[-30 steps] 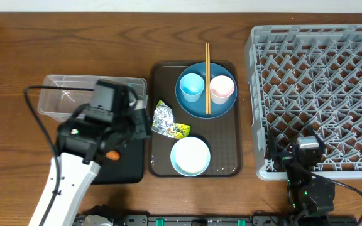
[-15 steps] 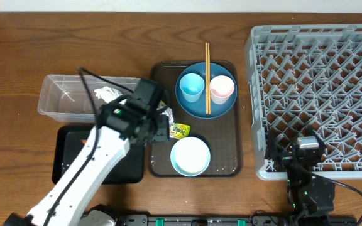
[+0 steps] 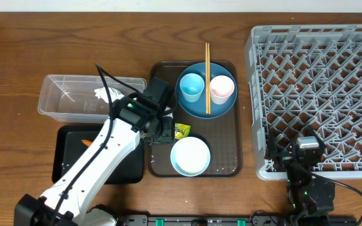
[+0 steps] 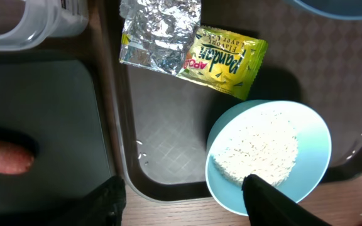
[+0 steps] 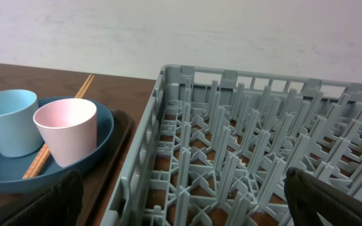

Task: Sort waste into correct bins and load items into the dishwasher rack
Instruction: 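Reach the left gripper over the foil snack wrapper on the brown tray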

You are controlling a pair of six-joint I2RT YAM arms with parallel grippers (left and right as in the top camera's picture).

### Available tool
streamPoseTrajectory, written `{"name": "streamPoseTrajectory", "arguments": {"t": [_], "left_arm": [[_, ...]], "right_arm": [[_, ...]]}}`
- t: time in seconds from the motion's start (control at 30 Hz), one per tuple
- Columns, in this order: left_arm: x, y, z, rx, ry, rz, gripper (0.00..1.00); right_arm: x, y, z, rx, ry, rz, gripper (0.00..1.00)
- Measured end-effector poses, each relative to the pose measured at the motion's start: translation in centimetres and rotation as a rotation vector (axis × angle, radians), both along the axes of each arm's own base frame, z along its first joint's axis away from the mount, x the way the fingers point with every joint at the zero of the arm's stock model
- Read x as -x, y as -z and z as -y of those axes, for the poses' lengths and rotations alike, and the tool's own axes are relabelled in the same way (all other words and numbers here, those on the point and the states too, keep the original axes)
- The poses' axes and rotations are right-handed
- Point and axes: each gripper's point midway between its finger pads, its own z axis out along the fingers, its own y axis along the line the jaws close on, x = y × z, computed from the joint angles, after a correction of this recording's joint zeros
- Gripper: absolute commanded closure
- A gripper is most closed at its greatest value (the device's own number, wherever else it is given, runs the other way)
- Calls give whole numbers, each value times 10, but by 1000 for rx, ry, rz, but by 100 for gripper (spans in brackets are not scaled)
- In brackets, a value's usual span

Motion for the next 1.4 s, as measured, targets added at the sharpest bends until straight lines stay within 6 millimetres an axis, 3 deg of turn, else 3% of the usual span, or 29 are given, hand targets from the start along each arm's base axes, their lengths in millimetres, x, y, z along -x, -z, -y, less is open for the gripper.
{"name": "streamPoseTrajectory", "arguments": {"t": [0.1,0.17,0.27,0.5,1.17,1.4], "left_arm": [[0,0,0,-3,-1,1,32],[0,0,-1,-4,5,3,14],[-1,0,0,-3,2,4,8],[-4,-1,0,-2,-2,19,8],[-47,-15,23,92,-5,201,14],[-59,7,23,45,-11,184,22]], "right_arm": [[0,0,0,0,0,0,1],[0,0,0,0,0,0,1],[0,0,0,0,0,0,1],[0,0,0,0,0,0,1],[0,0,0,0,0,0,1],[0,0,0,0,0,0,1]]}}
